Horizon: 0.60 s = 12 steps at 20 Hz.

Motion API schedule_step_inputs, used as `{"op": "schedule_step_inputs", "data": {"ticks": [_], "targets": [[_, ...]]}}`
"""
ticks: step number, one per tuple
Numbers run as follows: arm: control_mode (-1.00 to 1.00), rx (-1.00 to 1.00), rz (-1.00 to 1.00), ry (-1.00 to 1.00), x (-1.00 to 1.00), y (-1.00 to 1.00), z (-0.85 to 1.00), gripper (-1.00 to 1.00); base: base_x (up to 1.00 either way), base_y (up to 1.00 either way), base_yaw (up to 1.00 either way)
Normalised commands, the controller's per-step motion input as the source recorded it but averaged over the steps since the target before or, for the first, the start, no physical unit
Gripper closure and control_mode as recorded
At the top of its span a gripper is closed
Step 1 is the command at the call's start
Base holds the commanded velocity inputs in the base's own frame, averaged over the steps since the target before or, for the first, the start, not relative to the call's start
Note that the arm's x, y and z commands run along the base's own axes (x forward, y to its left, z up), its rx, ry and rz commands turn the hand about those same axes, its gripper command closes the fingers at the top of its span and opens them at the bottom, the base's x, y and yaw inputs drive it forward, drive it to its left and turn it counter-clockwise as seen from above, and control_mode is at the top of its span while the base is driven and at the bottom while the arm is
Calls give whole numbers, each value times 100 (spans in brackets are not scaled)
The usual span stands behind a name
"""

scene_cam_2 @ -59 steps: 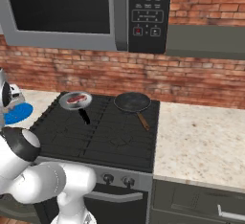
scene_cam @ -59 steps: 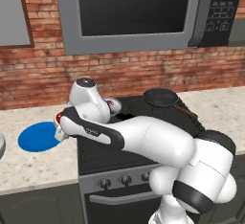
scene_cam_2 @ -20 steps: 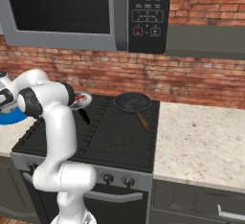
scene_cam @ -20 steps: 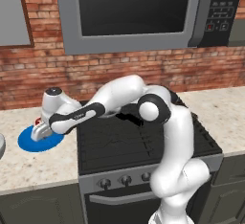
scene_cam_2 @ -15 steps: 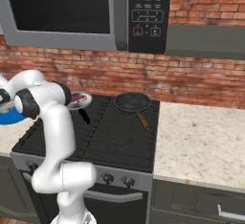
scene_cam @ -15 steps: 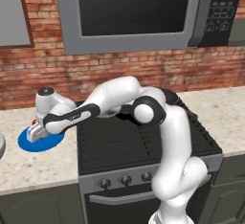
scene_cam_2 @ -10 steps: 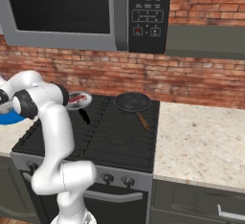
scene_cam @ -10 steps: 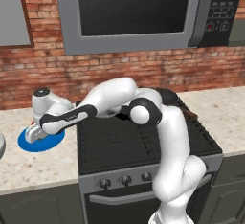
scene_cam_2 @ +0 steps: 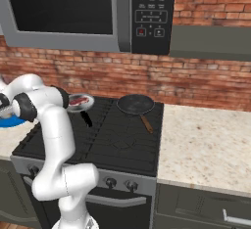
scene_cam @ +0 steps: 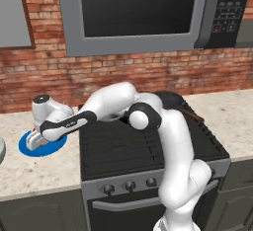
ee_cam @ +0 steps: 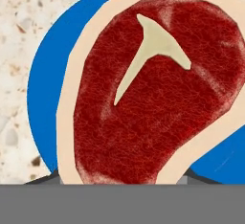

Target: Place one of the steaks on the plate and the other in the bowl. Then place the bowl in the fridge.

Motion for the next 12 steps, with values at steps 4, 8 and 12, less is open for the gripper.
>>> {"op": "schedule_step_inputs", "data": {"ticks": [4, 8, 12], "targets": [[-100, 0, 0, 0, 32, 0, -14, 100, 0, 0, 0], [-100, 0, 0, 3, 25, 0, -21, 100, 0, 0, 0], [-100, 0, 0, 7, 19, 0, -32, 100, 0, 0, 0]]}}
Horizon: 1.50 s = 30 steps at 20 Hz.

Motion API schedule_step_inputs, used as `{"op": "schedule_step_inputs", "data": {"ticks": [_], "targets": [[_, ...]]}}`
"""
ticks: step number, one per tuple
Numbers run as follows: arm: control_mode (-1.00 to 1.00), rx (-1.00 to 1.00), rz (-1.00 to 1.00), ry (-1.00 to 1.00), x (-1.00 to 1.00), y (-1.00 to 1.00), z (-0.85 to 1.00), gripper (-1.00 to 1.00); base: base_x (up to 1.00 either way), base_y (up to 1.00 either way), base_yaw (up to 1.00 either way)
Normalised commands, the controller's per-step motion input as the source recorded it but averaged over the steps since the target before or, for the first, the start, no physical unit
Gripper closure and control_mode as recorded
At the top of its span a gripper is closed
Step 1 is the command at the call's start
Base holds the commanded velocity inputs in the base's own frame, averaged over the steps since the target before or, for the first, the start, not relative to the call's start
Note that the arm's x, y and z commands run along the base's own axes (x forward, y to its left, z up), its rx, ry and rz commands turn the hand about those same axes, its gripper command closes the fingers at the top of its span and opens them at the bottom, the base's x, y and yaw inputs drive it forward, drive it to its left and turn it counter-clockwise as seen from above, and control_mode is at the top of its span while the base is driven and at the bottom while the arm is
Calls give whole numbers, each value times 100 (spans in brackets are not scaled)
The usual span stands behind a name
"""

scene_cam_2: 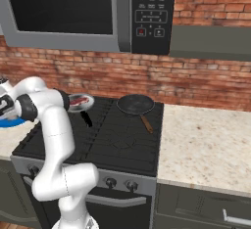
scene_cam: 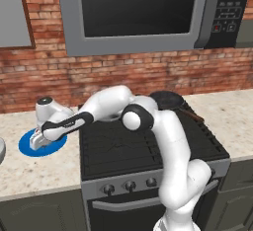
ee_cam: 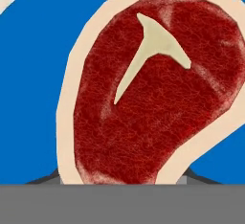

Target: Place one of the steaks on the plate and the other in the bowl. Then place the bowl in the fridge.

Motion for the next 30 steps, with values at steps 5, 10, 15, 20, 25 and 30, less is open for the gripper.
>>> {"op": "schedule_step_inputs", "data": {"ticks": [5, 10, 15, 20, 25, 30], "targets": [[-100, 0, 0, 7, 18, 2, -27, -100, 0, 0, 0], [-100, 0, 0, 1, 5, 0, -1, -100, 0, 0, 0], [-100, 0, 0, 0, -6, 0, 3, -100, 0, 0, 0], [-100, 0, 0, 0, -3, 0, 29, -100, 0, 0, 0], [-100, 0, -3, -1, -31, -1, 84, -100, 0, 0, 0], [-100, 0, -8, 0, -45, -29, 66, -100, 0, 0, 0]]}}
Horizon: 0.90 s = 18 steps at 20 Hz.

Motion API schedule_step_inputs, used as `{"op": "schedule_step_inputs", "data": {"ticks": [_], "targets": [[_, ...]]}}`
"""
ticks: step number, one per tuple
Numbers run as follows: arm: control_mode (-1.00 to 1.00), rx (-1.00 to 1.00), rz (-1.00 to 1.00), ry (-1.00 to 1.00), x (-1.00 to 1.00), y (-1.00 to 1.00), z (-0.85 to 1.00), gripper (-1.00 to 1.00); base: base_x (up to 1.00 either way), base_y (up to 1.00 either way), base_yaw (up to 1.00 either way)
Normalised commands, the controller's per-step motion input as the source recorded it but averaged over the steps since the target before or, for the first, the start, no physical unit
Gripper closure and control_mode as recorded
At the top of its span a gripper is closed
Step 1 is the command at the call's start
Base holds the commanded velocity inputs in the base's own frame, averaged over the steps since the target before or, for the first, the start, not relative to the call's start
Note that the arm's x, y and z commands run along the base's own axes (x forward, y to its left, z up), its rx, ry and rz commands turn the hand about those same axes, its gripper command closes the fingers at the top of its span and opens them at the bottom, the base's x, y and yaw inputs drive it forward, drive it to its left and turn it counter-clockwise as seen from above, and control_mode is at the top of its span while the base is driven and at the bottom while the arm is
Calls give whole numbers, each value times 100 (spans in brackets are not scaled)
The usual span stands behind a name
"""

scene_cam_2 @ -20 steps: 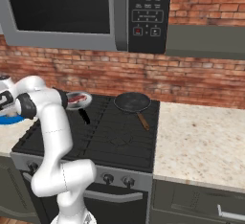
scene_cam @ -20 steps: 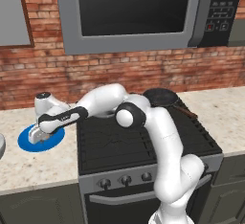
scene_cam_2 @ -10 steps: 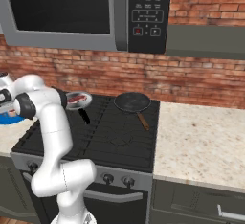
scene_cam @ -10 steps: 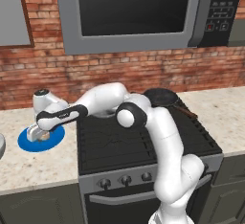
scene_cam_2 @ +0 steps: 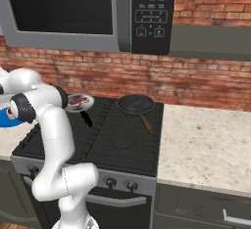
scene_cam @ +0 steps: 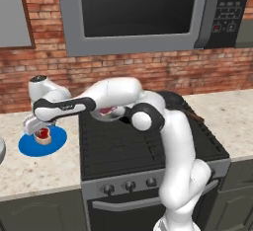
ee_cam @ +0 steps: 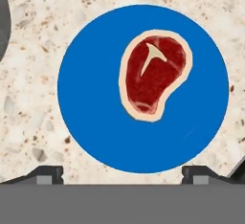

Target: Place one of the steaks on the plate and the other in the bowl. Then place the bowl in the fridge.

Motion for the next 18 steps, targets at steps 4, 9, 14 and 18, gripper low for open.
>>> {"op": "schedule_step_inputs", "data": {"ticks": [4, 9, 14, 18], "targets": [[-100, 0, -16, 0, -43, -56, 9, -100, 0, 0, 0], [-100, 1, -18, 0, -59, -61, 16, -100, 0, 0, 0], [-100, 6, -19, 0, -89, -73, 36, -100, 0, 0, 0], [-100, 20, -22, 2, -79, -98, 59, -100, 0, 0, 0]]}}
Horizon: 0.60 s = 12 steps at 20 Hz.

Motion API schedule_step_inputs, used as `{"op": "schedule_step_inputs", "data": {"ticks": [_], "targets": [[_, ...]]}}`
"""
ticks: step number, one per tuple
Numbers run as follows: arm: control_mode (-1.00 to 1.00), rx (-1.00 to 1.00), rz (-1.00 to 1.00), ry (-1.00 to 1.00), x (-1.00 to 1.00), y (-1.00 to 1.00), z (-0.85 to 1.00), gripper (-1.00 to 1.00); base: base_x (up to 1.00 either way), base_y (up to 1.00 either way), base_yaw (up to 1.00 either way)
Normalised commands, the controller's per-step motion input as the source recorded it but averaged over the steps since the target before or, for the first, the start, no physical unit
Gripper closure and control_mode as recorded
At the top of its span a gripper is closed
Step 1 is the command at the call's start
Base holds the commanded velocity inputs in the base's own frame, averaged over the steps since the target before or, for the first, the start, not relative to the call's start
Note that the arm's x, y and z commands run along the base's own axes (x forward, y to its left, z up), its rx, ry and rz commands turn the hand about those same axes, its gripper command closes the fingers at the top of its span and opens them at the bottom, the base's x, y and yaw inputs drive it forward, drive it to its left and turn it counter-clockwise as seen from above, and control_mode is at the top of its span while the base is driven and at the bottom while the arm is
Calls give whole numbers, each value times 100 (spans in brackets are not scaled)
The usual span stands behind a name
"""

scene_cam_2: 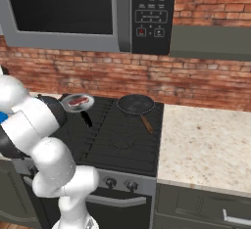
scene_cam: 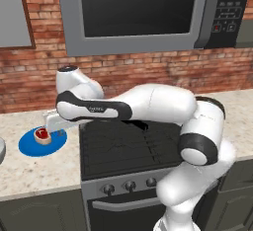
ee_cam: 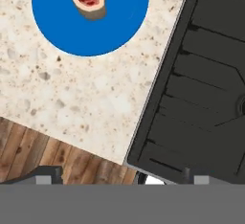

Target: Place one of the steaks on the plate and the other in the bowl. Then place the bowl in the fridge.

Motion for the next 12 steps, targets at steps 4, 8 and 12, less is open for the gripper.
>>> {"op": "schedule_step_inputs", "data": {"ticks": [4, 8, 12], "targets": [[-100, 11, -18, 0, -66, -100, 40, -100, 0, 0, 0], [-100, 6, -14, -1, -73, -100, 11, -100, 0, 0, 0], [-100, 0, -11, -1, -30, -93, 22, -100, 0, 0, 0]]}}
